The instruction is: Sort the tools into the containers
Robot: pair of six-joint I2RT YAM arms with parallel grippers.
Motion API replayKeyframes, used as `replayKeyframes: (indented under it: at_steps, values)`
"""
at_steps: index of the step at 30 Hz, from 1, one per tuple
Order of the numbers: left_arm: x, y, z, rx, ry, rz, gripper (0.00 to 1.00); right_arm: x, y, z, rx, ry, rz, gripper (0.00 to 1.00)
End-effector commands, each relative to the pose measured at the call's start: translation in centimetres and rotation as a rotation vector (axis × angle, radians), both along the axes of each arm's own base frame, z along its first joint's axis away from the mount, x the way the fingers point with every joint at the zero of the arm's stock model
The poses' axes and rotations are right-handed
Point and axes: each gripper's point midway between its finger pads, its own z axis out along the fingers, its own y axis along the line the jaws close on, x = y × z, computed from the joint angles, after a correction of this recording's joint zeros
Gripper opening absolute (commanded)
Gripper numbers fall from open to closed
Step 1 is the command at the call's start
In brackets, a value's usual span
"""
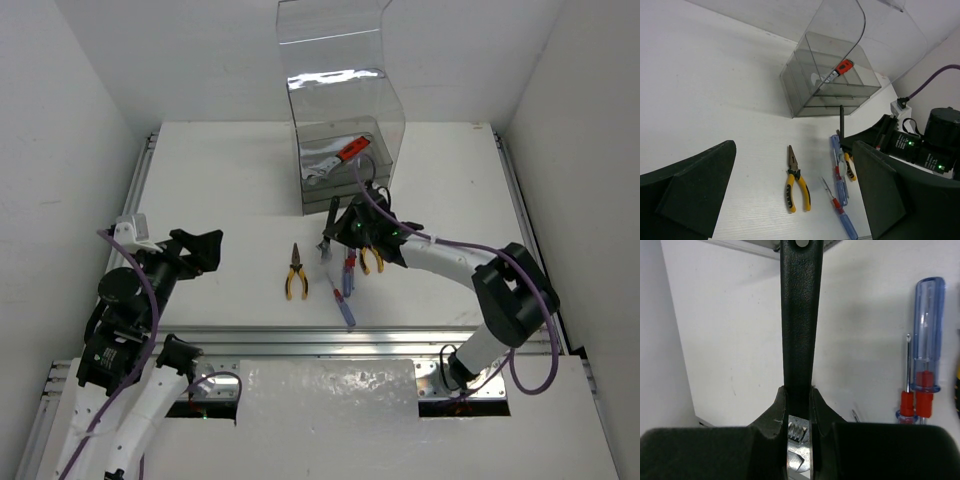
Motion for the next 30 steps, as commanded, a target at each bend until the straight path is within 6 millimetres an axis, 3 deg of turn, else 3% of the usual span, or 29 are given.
replayKeyframes:
  at_steps: [1, 5, 11, 13, 14, 16, 17, 18, 19, 20, 21, 22, 23, 24, 25, 26, 28, 30]
  values:
    - [0.0, -0.2, 0.7, -0.015, -0.022, -0.006, 1.0, 1.7, 0.7, 7.0, 0.139, -0.181, 0.019, 0.0]
    - [0.1, -0.3, 0.5, -0.013, -0.012, -0.011, 1.0, 3.9, 0.0, 11.5, 0.212, -0.232, 0.003, 0.0]
    - [-0.1, -0.3, 0.7, -0.015, -0.023, -0.013, 1.0, 7.2, -1.4, 15.5, 0.21, -0.285, -0.058, 0.0]
    - [0.0, -0.4, 0.6, -0.013, -0.017, -0.013, 1.0, 8.4, -2.0, 15.8, 0.216, -0.282, -0.092, 0.0]
    - [0.0, -0.3, 0.6, -0.013, -0.017, -0.013, 1.0, 9.1, -2.1, 17.1, 0.229, -0.301, -0.103, 0.0]
    - [0.1, -0.4, 0.5, -0.012, -0.013, -0.014, 1.0, 10.8, -2.5, 17.2, 0.231, -0.298, -0.14, 0.0]
    - [0.1, -0.4, 0.5, -0.012, -0.013, -0.014, 1.0, 11.8, -2.5, 18.6, 0.243, -0.311, -0.153, 0.0]
    - [0.1, -0.4, 0.5, -0.012, -0.013, -0.014, 1.0, 12.8, -3.0, 18.7, 0.248, -0.302, -0.179, 0.0]
    - [0.1, -0.4, 0.6, -0.013, -0.016, -0.013, 1.0, 14.0, -2.8, 17.5, 0.242, -0.277, -0.191, 0.0]
    - [0.1, -0.3, 0.5, -0.012, -0.014, -0.011, 1.0, 15.2, -3.0, 18.7, 0.26, -0.299, -0.205, 0.0]
    - [0.1, -0.3, 0.5, -0.012, -0.014, -0.009, 1.0, 16.5, -2.8, 17.3, 0.263, -0.279, -0.219, 0.0]
    - [0.2, -0.3, 0.4, -0.011, -0.01, -0.008, 1.0, 17.5, -2.5, 18.6, 0.284, -0.309, -0.216, 0.0]
    - [0.2, -0.3, 0.4, -0.011, -0.008, -0.009, 1.0, 18.3, -2.4, 18.6, 0.289, -0.305, -0.214, 0.01]
    - [0.3, -0.3, 0.3, -0.009, -0.004, -0.008, 1.0, 18.7, -1.9, 18.5, 0.281, -0.307, -0.19, 0.05]
    - [0.3, -0.4, 0.2, -0.008, 0.001, -0.009, 1.0, 20.0, -1.4, 19.0, 0.276, -0.319, -0.181, 0.24]
    - [0.3, -0.4, 0.2, -0.008, 0.002, -0.009, 1.0, 19.9, -1.3, 18.0, 0.236, -0.285, -0.171, 0.35]
    - [0.5, -0.5, 0.1, -0.007, 0.007, -0.015, 1.0, 20.1, -1.2, 18.2, 0.218, -0.276, -0.16, 0.58]
    - [0.8, -0.8, 0.2, -0.005, 0.013, -0.026, 1.0, 20.1, -1.6, 18.5, 0.195, -0.295, -0.158, 0.66]
